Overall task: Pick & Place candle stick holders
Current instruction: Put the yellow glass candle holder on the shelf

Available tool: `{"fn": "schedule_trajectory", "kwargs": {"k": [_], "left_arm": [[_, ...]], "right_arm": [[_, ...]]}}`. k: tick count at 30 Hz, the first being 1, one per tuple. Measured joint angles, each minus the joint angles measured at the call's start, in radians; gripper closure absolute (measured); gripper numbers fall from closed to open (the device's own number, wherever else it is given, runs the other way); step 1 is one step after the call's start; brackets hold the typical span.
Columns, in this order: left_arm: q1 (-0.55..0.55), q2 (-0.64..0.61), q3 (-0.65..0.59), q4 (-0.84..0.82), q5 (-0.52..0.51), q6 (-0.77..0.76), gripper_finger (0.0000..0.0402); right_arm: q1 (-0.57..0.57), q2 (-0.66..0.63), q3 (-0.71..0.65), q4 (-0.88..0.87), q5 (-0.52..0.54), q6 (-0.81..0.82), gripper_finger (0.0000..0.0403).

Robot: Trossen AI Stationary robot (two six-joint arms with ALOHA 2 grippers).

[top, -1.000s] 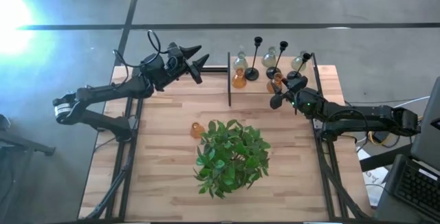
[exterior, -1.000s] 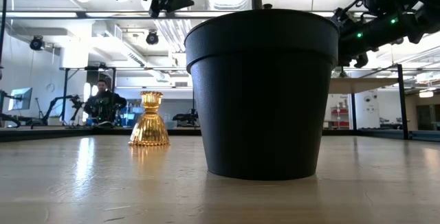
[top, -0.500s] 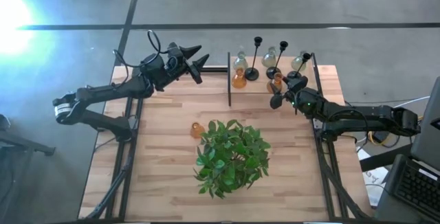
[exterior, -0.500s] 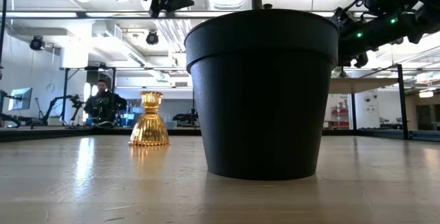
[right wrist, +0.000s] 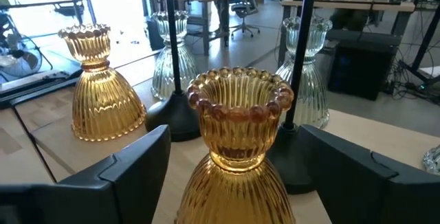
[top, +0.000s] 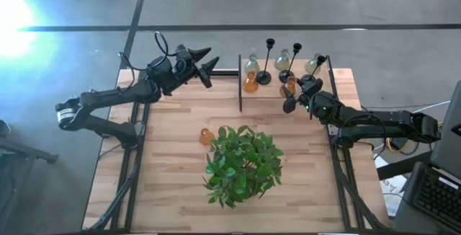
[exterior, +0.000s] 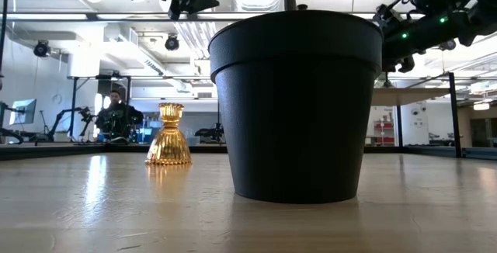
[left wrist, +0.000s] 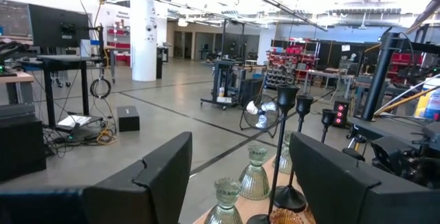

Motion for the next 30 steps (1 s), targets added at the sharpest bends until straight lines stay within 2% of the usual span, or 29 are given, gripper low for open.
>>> {"fn": "schedule_trajectory", "kwargs": {"k": [12,22,30], "left_arm": [[0.0,0.0,0.0,0.0,0.0,-0.007,0.0154],[0.0,0.0,0.0,0.0,0.0,-0.007,0.0154],[0.0,-0.001,0.0,0.0,0.0,-0.007,0.0154]], "right_arm": [[0.001,-0.019,0.002,-0.062,0.0,0.039,0.0099],[0.001,-0.126,0.011,-0.172,-0.001,0.084,0.0106],[0.001,-0.188,0.01,-0.225,-0.052,0.142,0.0095]]}}
